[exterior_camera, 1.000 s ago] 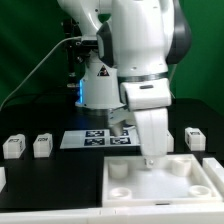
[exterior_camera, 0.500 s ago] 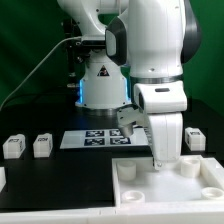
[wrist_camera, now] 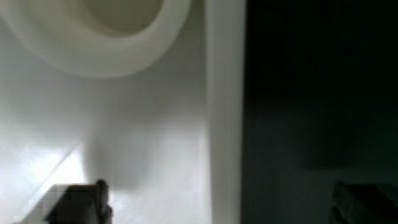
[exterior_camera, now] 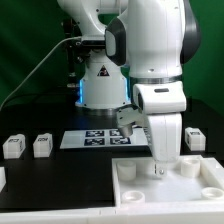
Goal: Assemble one leg
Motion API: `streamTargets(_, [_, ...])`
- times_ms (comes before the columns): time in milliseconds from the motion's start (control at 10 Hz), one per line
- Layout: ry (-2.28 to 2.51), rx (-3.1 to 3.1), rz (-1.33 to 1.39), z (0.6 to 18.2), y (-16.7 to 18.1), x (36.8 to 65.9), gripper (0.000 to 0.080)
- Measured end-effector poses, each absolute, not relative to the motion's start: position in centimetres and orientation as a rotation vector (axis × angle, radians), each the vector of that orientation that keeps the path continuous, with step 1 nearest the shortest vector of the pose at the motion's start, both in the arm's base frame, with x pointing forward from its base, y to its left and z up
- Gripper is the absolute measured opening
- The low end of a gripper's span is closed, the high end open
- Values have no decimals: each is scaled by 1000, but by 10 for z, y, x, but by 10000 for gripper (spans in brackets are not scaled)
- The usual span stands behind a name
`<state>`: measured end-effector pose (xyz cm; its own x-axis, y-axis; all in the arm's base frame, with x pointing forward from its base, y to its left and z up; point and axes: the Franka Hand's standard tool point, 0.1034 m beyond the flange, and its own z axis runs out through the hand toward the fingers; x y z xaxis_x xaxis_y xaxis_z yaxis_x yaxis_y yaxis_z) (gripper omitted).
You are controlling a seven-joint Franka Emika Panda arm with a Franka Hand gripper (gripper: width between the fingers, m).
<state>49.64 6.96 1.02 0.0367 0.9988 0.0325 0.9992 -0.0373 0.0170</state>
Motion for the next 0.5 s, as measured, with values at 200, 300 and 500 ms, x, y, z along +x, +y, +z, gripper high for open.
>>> streamTargets(200, [-2172,-2255,-55,10,69,496,643])
streamTargets(300, [-2172,-2255,-55,10,69,496,649])
streamTargets(500, [-2171,-2256,-55,10,69,496,649])
